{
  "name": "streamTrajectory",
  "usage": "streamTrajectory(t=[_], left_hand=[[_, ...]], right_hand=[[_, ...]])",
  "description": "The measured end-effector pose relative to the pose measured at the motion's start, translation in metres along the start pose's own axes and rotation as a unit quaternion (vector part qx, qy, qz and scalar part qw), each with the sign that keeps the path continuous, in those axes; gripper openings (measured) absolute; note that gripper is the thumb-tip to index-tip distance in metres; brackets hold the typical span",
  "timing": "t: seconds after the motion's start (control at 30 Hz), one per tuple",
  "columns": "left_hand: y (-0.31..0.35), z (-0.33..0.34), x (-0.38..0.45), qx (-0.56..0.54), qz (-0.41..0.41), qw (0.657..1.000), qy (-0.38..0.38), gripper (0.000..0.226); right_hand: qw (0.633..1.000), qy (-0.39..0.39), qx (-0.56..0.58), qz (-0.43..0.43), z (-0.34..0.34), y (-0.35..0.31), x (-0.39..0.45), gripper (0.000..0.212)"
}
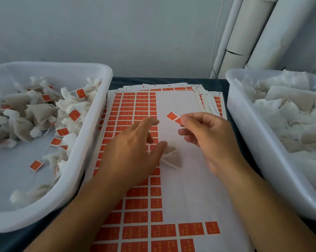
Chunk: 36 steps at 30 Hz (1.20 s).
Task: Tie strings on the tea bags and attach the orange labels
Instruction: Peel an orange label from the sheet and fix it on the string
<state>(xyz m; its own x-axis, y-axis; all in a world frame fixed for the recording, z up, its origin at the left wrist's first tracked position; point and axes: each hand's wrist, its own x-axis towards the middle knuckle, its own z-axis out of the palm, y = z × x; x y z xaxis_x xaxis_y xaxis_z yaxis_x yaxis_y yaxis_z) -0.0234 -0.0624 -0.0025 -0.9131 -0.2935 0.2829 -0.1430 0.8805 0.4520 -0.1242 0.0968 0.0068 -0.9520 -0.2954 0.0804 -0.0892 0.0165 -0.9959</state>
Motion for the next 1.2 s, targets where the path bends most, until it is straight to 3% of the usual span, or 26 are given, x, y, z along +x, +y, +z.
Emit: streamTrajectory(t=[0.3, 0.77, 0.9, 1.07, 1.2], left_hand=[[-0.008, 0.001, -0.002, -0.085, -0.065, 0.990, -0.094, 0.032], [0.006, -0.010, 0.002, -0.283, -0.052, 0.955, 0.075, 0.016], [0.007, -0.010, 0.003, -0.301, -0.047, 0.948, 0.093, 0.026], [0.004, -0.008, 0.000, -0.245, -0.020, 0.968, 0.053, 0.073], [0.004, -0.007, -0.002, -0.208, 0.011, 0.978, 0.026, 0.086]], right_hand=[[0.998, -0.029, -0.036, -0.034, -0.001, 0.004, -0.007, 0.002], [0.998, -0.052, -0.005, -0.036, 0.001, 0.003, -0.007, 0.008], [0.992, -0.105, 0.013, -0.064, -0.001, -0.002, -0.009, 0.016], [0.976, -0.171, -0.056, -0.124, -0.002, -0.005, -0.014, 0.024], [0.966, -0.186, -0.103, -0.148, 0.000, -0.003, -0.016, 0.026]])
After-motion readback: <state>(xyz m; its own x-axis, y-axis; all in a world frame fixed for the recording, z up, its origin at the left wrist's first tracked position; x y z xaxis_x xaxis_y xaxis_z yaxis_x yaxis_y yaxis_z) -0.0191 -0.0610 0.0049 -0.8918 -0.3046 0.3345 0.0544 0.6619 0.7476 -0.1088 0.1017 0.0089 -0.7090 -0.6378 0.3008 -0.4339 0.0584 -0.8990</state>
